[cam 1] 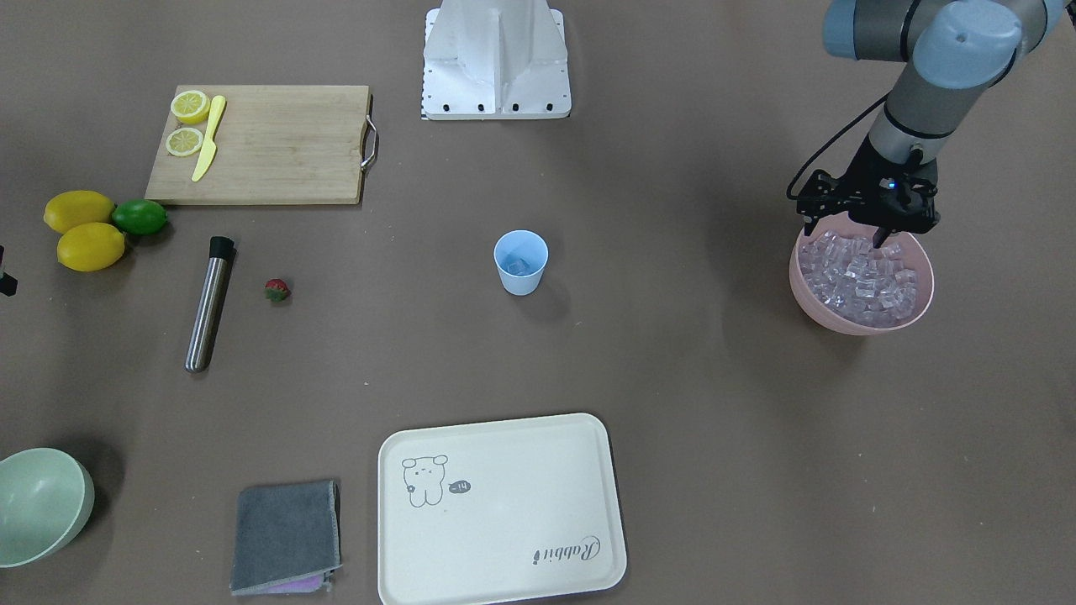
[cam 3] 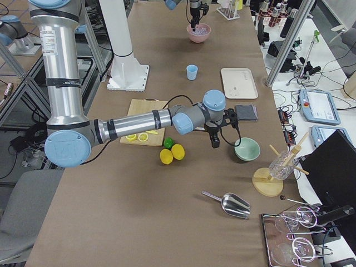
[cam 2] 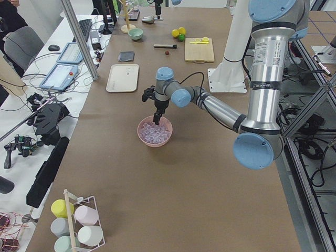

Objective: Mash ice and strawberries in cup

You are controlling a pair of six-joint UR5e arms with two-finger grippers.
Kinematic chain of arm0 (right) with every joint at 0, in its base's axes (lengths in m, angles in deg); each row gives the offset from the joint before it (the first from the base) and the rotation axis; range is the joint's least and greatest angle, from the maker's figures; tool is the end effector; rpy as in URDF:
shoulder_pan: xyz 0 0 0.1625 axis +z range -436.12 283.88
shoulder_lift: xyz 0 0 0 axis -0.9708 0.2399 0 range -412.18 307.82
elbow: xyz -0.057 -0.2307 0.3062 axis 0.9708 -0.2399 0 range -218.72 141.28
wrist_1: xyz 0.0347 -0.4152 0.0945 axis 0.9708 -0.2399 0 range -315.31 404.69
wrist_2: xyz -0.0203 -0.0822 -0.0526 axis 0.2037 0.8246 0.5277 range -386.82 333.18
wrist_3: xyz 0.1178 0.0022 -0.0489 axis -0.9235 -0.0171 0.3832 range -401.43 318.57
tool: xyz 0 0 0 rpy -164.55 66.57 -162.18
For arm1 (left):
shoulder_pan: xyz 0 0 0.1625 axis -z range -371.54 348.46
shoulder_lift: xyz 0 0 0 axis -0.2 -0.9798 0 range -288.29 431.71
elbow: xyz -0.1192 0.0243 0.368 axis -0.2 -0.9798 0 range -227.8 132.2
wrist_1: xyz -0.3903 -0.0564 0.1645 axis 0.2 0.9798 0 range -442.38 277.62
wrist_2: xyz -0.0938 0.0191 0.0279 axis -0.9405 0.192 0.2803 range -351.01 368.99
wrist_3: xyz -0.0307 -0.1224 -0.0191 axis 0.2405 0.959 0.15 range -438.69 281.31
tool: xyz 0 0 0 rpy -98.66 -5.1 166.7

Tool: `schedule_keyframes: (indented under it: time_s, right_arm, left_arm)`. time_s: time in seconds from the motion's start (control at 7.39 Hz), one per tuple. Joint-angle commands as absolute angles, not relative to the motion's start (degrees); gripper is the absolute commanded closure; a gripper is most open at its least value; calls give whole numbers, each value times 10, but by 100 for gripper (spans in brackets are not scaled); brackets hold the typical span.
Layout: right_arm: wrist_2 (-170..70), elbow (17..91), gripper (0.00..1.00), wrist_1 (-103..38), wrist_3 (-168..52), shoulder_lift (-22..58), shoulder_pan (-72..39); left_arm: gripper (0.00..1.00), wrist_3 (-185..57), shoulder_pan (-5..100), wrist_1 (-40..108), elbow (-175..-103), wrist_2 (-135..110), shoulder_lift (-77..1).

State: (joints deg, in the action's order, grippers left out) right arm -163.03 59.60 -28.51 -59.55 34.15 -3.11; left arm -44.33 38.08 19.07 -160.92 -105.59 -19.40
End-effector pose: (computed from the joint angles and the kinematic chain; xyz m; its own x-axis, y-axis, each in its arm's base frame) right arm -0.1218 -0.5397 0.4944 0.6121 -0.2474 0.7511 0.0690 0.9629 0.2610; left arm 0.2799 -0.4531 0.4196 0.7392 0.2897 -0.6080 -0.1323 0.9476 0.2907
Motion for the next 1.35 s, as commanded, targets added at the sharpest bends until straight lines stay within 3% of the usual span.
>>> schedule_keyframes:
  time_s: [0.0,1.22]
  right_arm:
    - [-1630,600,0,-284,-596,342,-33]
    - [-1632,600,0,-285,-596,343,-33]
  left_arm:
    - [3,-426,380,225,-1591,-1056,-178]
    - [4,-381,375,243,-1549,-1056,-181]
